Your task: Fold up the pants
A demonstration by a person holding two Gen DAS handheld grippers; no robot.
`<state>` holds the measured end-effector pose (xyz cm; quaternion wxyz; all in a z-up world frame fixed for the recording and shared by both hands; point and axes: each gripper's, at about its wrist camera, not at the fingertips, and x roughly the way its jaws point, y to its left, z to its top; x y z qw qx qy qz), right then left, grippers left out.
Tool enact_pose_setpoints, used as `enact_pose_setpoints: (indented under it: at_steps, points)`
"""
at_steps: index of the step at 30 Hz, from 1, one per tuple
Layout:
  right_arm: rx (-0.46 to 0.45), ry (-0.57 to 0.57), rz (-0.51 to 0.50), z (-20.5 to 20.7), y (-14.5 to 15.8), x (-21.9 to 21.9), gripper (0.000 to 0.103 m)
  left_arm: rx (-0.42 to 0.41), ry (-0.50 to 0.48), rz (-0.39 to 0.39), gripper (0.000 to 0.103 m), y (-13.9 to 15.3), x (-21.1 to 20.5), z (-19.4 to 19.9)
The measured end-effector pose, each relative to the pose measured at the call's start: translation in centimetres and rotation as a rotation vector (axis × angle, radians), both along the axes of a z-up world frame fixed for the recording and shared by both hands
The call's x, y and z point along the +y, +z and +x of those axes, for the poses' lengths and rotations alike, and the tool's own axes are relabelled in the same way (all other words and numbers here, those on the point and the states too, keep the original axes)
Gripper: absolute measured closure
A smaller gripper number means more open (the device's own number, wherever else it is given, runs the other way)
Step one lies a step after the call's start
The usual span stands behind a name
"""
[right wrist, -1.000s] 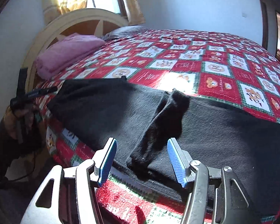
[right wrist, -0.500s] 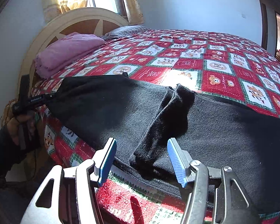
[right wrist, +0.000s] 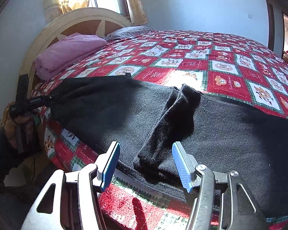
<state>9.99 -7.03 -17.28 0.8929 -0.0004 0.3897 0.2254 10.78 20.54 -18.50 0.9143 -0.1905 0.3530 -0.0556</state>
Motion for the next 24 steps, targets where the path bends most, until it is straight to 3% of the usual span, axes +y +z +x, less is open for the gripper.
enact_pose_setpoints:
  at_steps: [5,7,8,14,24]
  points:
    - [-0.003,0.002,-0.009,-0.1,-0.1,0.2,0.044,-0.007,-0.042,-0.049,0.061,-0.3,0.7,0.2]
    - [-0.003,0.000,-0.011,-0.1,-0.1,0.3,0.044,-0.010,-0.067,-0.088,0.078,-0.3,1.0,0.2]
    - [-0.004,0.001,-0.010,-0.1,-0.1,0.3,0.044,-0.015,-0.094,-0.121,0.081,-0.2,1.2,0.1]
    - [-0.016,-0.020,-0.001,-0.1,0.3,-0.2,0.044,-0.051,-0.104,-0.185,0.083,0.9,1.0,-0.2]
    - [-0.040,-0.161,0.014,0.7,2.9,-3.7,0.044,-0.212,-0.210,-0.277,0.083,6.8,-1.3,-1.4]
